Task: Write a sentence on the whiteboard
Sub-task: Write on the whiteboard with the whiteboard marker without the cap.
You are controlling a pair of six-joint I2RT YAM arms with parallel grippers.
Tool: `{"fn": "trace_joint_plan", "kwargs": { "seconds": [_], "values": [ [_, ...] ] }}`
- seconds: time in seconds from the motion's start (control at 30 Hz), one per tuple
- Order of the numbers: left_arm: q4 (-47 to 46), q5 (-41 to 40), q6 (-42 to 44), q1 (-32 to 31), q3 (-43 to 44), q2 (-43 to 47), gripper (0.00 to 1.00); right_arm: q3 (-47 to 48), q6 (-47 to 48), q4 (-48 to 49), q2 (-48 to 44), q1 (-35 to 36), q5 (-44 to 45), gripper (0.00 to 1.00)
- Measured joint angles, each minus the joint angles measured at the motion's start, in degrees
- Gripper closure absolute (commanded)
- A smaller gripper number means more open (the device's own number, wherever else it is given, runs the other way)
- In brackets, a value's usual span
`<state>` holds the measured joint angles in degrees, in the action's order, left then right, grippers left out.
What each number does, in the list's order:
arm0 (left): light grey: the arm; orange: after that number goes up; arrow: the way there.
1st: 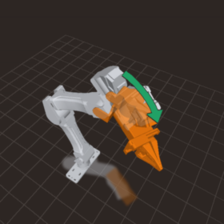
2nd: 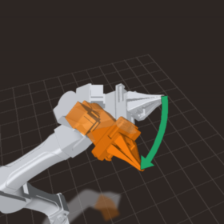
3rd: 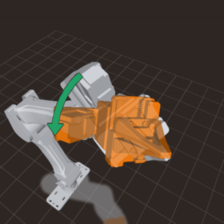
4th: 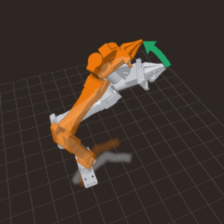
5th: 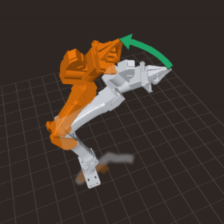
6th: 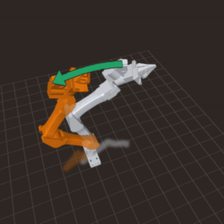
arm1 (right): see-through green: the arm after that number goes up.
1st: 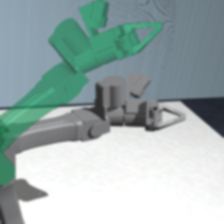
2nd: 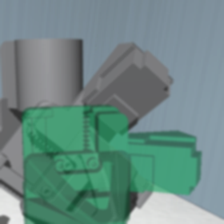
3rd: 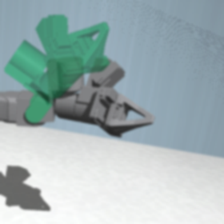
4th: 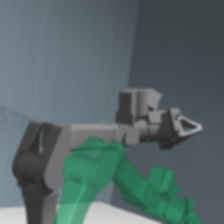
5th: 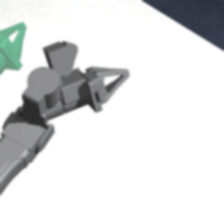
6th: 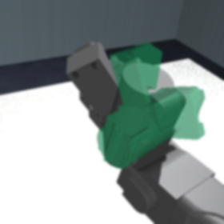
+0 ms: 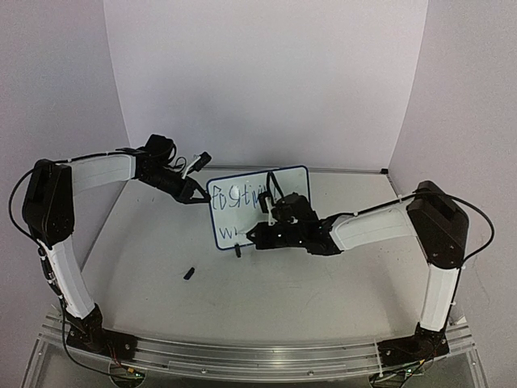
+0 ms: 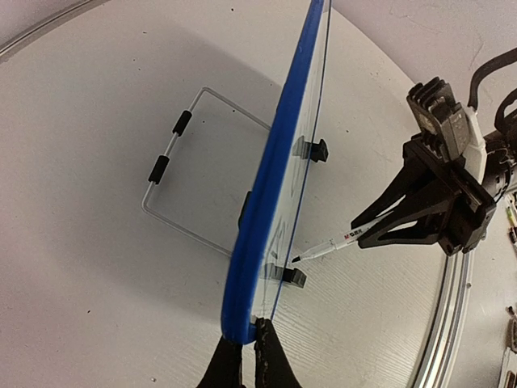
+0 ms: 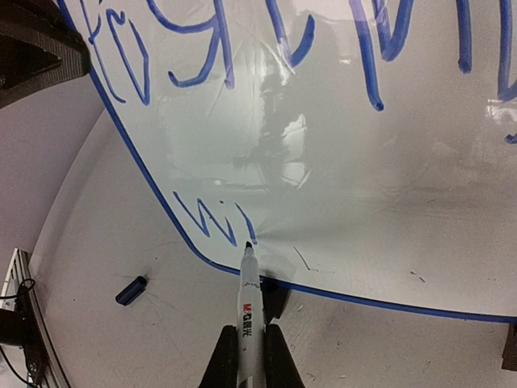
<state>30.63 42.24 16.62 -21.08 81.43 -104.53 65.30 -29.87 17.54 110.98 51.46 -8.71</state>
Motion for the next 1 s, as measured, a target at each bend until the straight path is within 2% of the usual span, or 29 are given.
{"fn": "trace_joint_plan", "kwargs": {
  "seconds": [0.33,1.0],
  "values": [
    [0.0,0.0,0.0,0.0,0.0,0.0,1.0,1.4,1.6,-0.7,-3.8,0.0,0.9,1.0],
    [0.0,0.0,0.0,0.0,0.0,0.0,1.0,4.2,2.2,-1.8,0.6,0.0,1.9,1.0]
  ]
}}
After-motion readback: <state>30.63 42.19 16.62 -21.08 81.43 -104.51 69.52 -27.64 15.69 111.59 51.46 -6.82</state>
